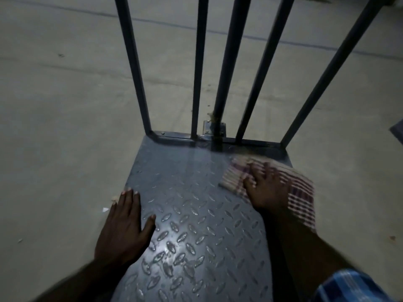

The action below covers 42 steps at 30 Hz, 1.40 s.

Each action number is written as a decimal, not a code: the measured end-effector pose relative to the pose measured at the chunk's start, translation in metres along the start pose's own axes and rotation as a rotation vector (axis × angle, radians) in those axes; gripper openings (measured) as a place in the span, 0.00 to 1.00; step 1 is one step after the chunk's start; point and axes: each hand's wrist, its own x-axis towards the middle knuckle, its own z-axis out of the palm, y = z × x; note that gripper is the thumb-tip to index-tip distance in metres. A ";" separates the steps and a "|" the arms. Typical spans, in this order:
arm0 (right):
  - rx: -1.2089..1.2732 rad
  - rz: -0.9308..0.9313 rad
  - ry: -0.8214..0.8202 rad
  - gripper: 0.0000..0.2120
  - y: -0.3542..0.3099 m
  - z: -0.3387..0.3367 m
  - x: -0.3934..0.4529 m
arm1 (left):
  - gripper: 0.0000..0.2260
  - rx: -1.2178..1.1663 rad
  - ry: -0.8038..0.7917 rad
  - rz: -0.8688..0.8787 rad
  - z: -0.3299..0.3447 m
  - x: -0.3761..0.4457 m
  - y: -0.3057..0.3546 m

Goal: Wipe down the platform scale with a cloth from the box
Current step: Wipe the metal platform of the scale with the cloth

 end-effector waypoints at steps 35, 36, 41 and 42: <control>0.142 -0.710 0.047 0.28 -0.277 0.027 0.029 | 0.34 -0.030 0.095 0.050 0.010 -0.001 -0.008; 0.147 -0.728 0.054 0.27 -0.276 0.029 0.030 | 0.34 -0.034 0.094 0.049 0.011 -0.001 -0.008; 0.120 -0.651 0.035 0.30 -0.277 0.024 0.040 | 0.34 -0.012 0.083 0.044 0.010 -0.001 -0.008; 0.109 -0.604 0.025 0.31 -0.275 0.023 0.045 | 0.34 -0.004 0.086 0.048 0.010 -0.001 -0.008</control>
